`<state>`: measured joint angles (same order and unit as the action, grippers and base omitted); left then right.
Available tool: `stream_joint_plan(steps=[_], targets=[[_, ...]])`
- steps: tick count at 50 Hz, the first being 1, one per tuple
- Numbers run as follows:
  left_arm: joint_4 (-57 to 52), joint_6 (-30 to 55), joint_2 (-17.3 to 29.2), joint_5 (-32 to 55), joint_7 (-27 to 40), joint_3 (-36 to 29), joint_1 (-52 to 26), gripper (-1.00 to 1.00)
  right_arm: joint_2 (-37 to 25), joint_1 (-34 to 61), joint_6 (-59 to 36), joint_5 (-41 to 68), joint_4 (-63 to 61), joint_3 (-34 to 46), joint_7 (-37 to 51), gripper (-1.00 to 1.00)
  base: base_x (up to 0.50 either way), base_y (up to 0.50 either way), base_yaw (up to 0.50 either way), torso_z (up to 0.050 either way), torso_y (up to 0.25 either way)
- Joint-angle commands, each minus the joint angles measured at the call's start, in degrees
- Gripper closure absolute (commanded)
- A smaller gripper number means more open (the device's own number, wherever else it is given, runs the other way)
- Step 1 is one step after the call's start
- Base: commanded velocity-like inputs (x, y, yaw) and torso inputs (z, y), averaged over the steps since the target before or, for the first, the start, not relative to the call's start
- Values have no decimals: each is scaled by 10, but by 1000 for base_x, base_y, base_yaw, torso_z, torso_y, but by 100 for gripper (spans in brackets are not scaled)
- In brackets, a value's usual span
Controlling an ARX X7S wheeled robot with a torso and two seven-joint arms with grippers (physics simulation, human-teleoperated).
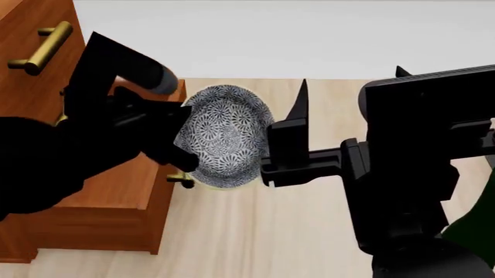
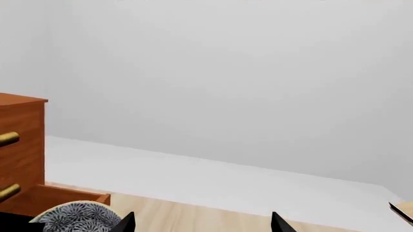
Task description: Put the bowl in the bottom drawer of the cabinet.
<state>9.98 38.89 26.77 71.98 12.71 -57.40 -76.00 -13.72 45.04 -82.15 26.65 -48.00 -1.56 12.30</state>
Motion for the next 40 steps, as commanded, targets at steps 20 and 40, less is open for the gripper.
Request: stream_joint_plan(steps=[20, 40], targets=[[-4, 39, 18, -17, 40, -3, -51, 100, -3, -23, 34, 5, 17, -1, 3, -100, 0, 0, 0, 0, 1], [13, 70, 24, -41, 53, -20, -88, 100, -5, -26, 57, 8, 33, 11, 4, -100, 0, 0, 0, 0, 0]])
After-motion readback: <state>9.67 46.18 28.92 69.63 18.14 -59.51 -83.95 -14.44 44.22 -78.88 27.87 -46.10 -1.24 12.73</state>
